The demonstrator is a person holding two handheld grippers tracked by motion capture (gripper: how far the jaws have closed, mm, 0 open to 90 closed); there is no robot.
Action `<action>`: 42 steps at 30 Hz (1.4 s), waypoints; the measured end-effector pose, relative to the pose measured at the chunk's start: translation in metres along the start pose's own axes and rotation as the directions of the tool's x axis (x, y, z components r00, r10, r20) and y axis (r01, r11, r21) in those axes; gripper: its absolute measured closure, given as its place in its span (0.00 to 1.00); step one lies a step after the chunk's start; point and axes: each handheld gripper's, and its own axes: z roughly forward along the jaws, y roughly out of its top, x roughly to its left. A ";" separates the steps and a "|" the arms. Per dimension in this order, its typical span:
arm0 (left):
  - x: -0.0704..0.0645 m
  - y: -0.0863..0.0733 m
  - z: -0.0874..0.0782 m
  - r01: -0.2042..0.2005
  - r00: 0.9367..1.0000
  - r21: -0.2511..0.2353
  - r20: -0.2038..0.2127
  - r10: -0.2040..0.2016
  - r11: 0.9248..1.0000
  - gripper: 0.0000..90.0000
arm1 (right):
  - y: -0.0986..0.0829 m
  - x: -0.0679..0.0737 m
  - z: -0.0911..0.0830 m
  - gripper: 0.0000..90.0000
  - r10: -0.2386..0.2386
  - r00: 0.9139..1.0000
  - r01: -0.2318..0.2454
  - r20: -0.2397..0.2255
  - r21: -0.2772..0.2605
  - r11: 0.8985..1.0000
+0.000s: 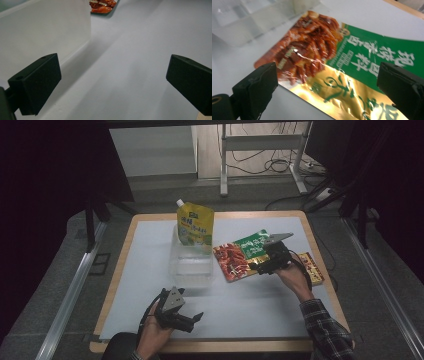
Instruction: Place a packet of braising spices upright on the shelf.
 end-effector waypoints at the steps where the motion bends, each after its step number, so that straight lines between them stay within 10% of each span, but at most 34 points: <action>1: 0.000 0.000 0.000 0.001 1.000 -0.001 0.001 -0.001 1.000 0.00 | -0.002 -0.002 -0.001 0.04 0.010 1.000 -0.010 0.005 0.001 1.000; 21: -0.001 0.000 0.002 -0.013 1.000 0.009 0.009 0.013 1.000 0.00 | -0.039 -0.046 -0.001 0.03 0.158 0.981 -0.168 0.116 0.080 0.983; 42: -0.002 0.001 0.004 -0.026 1.000 0.018 0.015 0.026 0.999 0.00 | -0.048 -0.052 0.007 0.02 0.255 0.965 -0.260 0.059 0.092 0.961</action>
